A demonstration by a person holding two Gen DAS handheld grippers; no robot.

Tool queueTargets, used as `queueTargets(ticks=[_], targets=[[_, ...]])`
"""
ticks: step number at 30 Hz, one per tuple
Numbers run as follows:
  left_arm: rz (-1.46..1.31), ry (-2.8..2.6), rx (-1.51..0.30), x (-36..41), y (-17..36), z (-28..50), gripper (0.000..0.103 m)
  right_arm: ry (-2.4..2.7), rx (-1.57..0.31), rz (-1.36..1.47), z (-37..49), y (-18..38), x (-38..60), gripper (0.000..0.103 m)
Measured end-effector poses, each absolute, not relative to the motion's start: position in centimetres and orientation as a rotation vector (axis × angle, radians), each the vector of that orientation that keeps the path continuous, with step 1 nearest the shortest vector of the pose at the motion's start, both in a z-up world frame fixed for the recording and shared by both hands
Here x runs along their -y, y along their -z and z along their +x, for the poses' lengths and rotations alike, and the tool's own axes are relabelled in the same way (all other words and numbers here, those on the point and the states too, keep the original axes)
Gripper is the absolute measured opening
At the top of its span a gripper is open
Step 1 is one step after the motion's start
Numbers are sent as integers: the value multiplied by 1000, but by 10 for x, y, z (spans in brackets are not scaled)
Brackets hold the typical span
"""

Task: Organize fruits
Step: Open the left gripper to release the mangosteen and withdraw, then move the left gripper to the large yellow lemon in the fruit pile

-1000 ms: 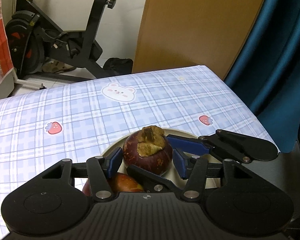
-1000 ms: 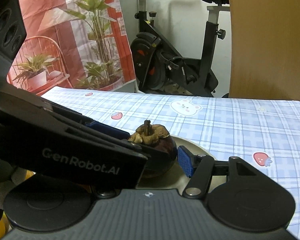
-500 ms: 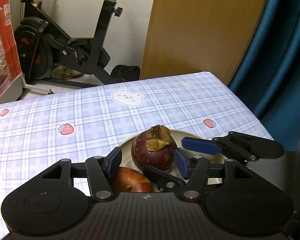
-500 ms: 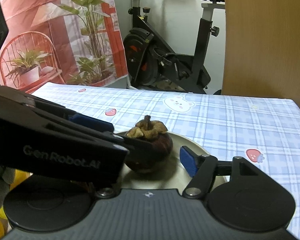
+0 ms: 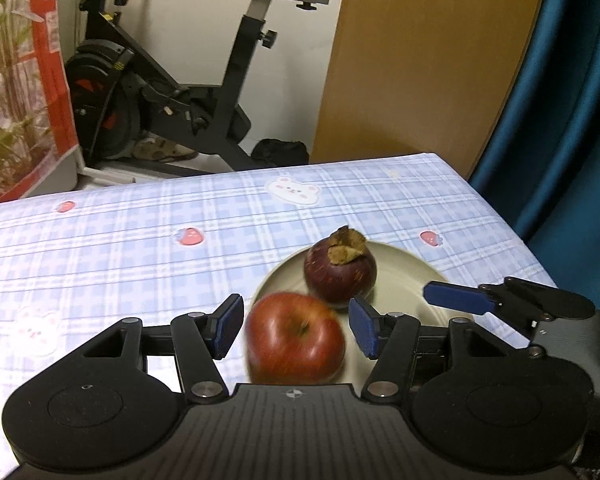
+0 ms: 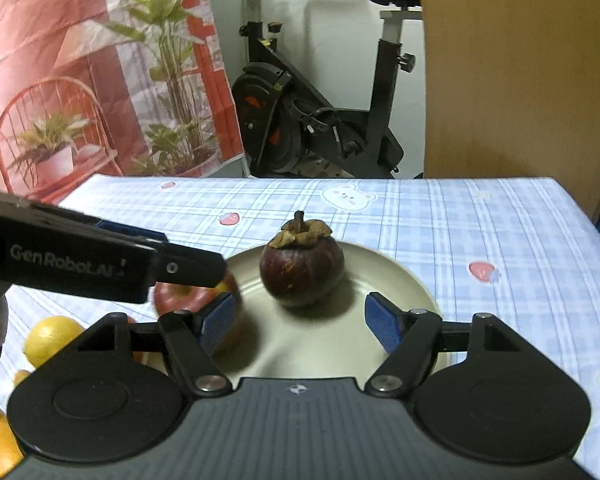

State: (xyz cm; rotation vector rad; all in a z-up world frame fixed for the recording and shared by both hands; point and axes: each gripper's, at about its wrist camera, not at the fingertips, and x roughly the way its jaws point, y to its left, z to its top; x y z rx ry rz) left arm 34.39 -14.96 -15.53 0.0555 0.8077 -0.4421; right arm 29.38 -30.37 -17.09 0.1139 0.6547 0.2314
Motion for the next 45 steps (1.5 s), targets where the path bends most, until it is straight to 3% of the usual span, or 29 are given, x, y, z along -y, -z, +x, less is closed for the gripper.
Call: queueTargets(ticks=[9, 15, 25, 45], targets=[[41, 398, -760, 118, 144, 312, 61, -203, -679, 133, 268, 160, 289, 75], [63, 343, -726, 97, 136, 292, 61, -178, -666, 122, 253, 147, 273, 87], [45, 335, -688, 75, 124, 261, 61, -158, -624, 56, 230, 128, 244, 95], [15, 282, -535, 44, 103, 202, 61, -244, -640, 127, 185, 123, 218, 95]])
